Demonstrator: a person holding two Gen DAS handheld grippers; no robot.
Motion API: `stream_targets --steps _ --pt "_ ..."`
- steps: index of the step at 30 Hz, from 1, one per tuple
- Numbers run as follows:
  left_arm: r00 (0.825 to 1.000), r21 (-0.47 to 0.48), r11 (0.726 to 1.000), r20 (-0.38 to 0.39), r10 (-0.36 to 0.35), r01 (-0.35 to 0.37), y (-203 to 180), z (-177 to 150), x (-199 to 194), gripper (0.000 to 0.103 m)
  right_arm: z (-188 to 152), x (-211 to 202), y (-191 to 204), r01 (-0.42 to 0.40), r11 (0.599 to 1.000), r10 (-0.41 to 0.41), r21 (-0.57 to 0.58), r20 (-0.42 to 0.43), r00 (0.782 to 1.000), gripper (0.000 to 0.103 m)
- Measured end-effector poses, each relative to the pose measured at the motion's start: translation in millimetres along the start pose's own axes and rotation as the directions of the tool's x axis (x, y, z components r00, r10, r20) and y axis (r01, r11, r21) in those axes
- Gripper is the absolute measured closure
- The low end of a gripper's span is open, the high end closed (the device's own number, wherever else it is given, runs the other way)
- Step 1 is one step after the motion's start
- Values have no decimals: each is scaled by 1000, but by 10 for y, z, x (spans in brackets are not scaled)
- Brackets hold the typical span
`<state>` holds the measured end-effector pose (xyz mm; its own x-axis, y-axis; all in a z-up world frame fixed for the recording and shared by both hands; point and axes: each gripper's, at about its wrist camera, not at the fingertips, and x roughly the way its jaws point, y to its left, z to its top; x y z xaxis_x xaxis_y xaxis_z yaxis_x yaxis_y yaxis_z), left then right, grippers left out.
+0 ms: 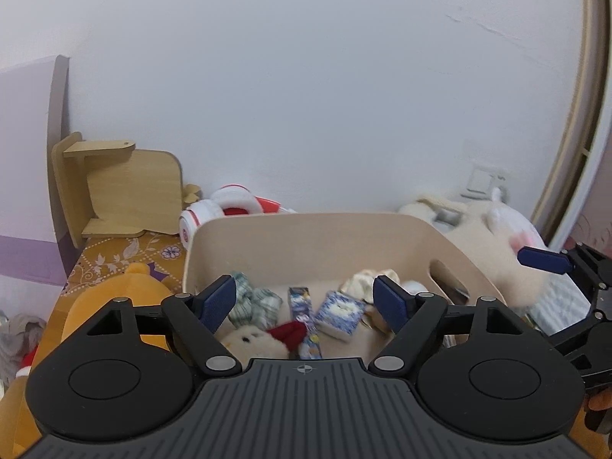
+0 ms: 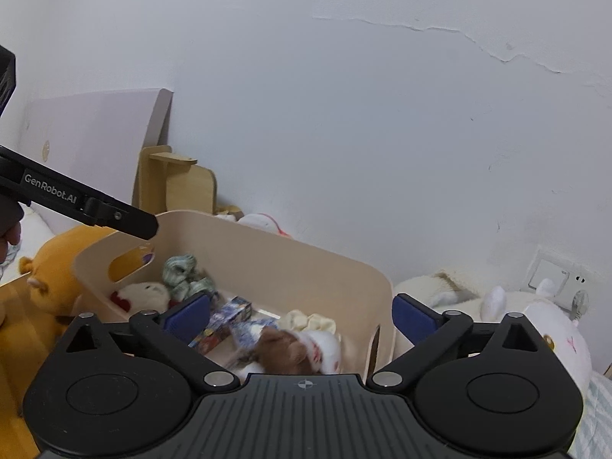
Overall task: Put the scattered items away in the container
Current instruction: 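Move both grippers back toward the black box and orange bottle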
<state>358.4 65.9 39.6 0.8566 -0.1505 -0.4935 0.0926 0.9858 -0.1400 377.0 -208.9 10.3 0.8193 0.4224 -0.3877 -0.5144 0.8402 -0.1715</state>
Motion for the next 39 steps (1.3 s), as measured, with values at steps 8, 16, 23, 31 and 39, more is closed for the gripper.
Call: stream_targets --steps 8,16,23,31,39 --pt "1000 84 996 -10 -22 23 -153 -410 -318 22 -249 -455 202 9 1000 -9 1 -5 1000 0" --pt "998 128 992 -55 -12 19 -160 -843 -499 22 -551 -868 425 -42 997 42 61 1 999 0" --pt "998 174 985 -58 30 -20 -167 -1176 -592 22 -804 -1000 754 -31 997 34 65 -46 998 0" --pt "996 141 990 -87 34 -21 -67 -1349 -634 22 -918 -849 1161 -40 996 50 85 -112 993 0" --pt "995 134 991 -97 24 -11 -32 -1360 -633 22 -1024 -629 1213 39 997 -26 63 -193 981 0"
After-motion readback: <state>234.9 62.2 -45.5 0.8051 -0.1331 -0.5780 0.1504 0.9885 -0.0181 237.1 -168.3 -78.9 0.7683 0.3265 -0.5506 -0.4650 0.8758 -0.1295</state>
